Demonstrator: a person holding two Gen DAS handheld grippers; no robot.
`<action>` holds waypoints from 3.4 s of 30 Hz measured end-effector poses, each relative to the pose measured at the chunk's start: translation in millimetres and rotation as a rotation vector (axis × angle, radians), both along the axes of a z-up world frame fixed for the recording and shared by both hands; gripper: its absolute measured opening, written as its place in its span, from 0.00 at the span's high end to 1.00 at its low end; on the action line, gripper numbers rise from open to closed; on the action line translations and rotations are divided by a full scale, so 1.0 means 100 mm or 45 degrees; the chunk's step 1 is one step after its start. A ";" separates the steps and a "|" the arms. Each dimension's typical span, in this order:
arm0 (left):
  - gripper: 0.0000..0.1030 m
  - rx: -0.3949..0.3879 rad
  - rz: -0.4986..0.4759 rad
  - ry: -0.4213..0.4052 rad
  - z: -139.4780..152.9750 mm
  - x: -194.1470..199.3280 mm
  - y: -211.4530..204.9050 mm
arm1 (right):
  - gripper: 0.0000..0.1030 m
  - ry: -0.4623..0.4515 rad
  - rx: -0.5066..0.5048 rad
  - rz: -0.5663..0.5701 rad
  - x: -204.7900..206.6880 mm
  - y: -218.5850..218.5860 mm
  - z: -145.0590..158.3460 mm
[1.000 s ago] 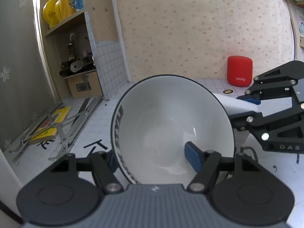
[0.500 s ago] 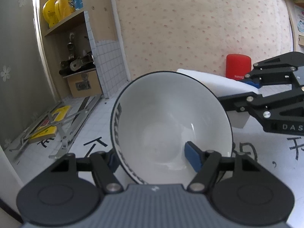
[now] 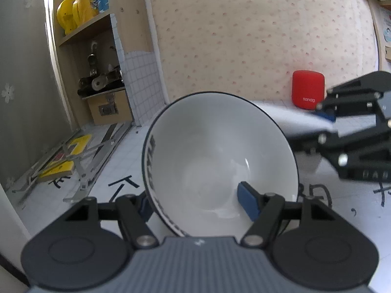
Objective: Clean bowl
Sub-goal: 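Rub the sponge over the bowl rim with the right tool while the left tool holds the bowl, then wipe the white sponge along the bowl's outer rim with the right tool while the left tool holds the bowl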
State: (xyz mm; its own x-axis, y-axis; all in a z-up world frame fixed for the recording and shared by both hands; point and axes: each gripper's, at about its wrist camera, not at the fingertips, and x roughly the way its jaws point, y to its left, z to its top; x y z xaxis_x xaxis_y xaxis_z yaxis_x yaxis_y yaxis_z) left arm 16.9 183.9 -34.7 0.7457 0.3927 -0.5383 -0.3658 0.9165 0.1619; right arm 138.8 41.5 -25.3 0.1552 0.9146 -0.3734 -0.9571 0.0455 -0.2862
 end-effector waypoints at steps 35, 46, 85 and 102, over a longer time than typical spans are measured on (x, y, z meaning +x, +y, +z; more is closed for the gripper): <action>0.36 -0.018 0.027 -0.021 0.03 -0.03 0.06 | 0.82 -0.016 -0.062 0.039 -0.01 0.13 -0.05; 0.36 -0.032 0.029 -0.016 0.03 -0.03 0.06 | 0.82 0.003 0.038 0.018 0.00 0.08 0.07; 0.38 0.000 0.057 -0.026 0.06 -0.03 0.09 | 0.82 -0.005 0.010 0.056 -0.04 0.11 0.00; 0.38 0.023 0.061 -0.006 0.05 -0.02 0.03 | 0.82 0.026 0.067 0.058 0.00 0.21 0.08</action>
State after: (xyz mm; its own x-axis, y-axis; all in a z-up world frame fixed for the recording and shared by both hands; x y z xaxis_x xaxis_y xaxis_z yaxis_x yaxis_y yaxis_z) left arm 15.1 187.4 -29.8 0.7282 0.4377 -0.5274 -0.4100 0.8949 0.1766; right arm 138.5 62.6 -17.1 0.1058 0.9389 -0.3275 -0.9642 0.0164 -0.2647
